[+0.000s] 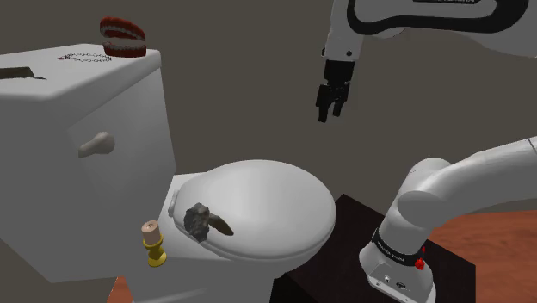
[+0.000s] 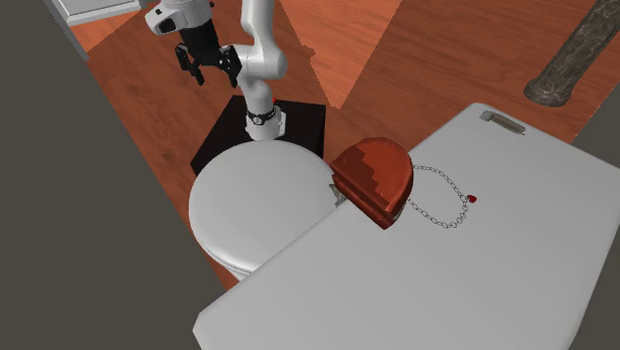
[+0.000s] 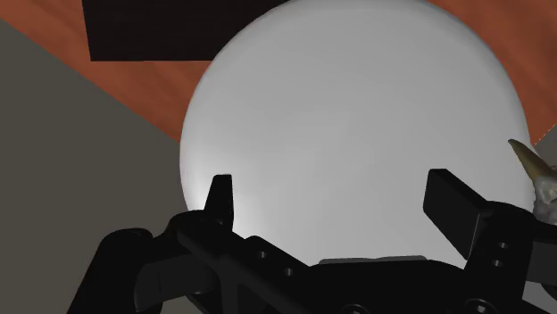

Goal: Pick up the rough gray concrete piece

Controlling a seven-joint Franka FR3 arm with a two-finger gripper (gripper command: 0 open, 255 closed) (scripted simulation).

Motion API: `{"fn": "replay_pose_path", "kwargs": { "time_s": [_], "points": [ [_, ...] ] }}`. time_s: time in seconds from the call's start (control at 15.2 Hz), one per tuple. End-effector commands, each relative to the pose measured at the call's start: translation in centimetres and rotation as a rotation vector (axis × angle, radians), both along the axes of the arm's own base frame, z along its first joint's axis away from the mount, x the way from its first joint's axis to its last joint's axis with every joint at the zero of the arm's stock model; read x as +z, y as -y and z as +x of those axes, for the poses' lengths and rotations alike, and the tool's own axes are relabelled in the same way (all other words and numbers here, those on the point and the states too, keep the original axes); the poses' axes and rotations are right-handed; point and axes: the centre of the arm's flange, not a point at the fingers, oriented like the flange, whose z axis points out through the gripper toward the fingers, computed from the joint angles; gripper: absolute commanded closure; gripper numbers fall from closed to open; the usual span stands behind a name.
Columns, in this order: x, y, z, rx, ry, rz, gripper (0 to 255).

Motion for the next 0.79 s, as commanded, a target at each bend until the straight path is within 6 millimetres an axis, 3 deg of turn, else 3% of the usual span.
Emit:
{"fn": "replay_pose_path", "kwargs": {
  "time_s": [0.0, 0.73],
  "points": [
    [0.0, 0.0, 0.0, 0.000, 0.000, 0.000, 0],
    [-8.0, -10.3, 2.4, -0.025, 0.066, 0.086, 0]
  ]
}}
